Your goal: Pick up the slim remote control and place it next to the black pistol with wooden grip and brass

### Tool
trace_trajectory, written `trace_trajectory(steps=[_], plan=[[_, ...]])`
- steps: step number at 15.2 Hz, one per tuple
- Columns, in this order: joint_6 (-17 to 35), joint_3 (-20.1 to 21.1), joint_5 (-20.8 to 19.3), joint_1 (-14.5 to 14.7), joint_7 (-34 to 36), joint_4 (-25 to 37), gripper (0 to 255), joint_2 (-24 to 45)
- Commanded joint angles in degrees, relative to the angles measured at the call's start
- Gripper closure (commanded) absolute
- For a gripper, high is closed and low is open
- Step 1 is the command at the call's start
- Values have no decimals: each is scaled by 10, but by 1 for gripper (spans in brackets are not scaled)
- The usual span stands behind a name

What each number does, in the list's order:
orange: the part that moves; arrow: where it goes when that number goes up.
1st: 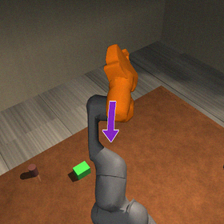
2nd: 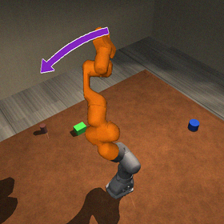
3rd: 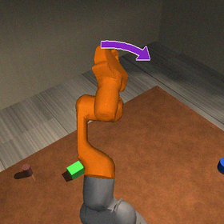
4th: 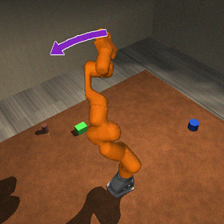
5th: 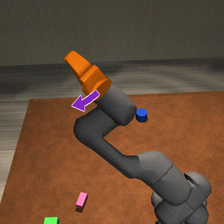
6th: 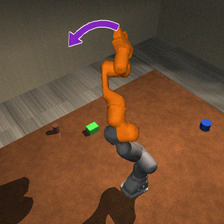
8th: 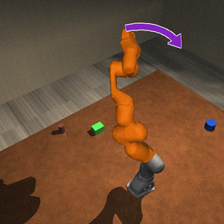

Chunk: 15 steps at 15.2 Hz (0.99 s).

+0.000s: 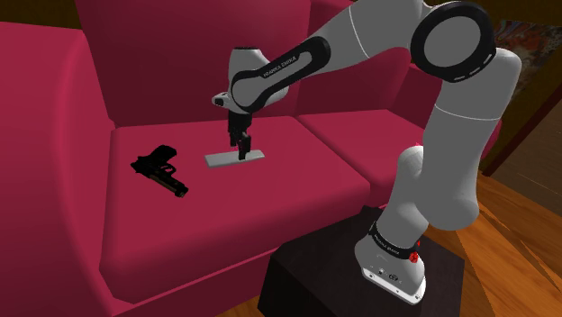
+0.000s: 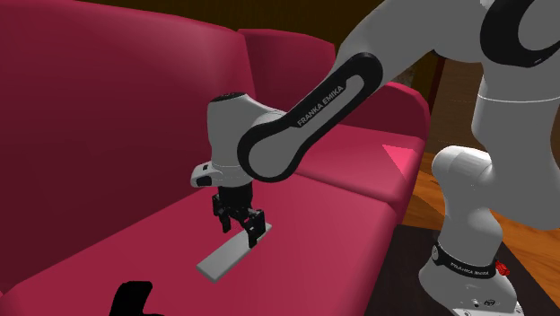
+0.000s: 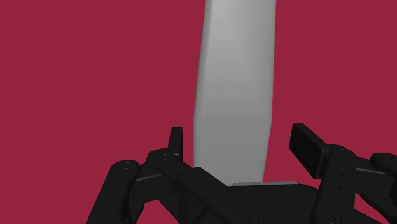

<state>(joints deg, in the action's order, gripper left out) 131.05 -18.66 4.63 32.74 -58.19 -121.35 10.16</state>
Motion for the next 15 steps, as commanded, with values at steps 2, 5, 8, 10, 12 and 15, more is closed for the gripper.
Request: trace_trajectory(steps=[2, 5, 8, 10, 12, 15], plan=[[0, 0, 0, 0, 0, 0, 0, 0], [-17, -1, -6, 1, 4, 7, 0, -12], [-67, -4, -19, 4, 13, 29, 0, -40], [-67, -4, -19, 3, 13, 29, 0, -40], [-67, -4, -19, 3, 13, 29, 0, -40], [-67, -4, -19, 3, 13, 29, 0, -40]])
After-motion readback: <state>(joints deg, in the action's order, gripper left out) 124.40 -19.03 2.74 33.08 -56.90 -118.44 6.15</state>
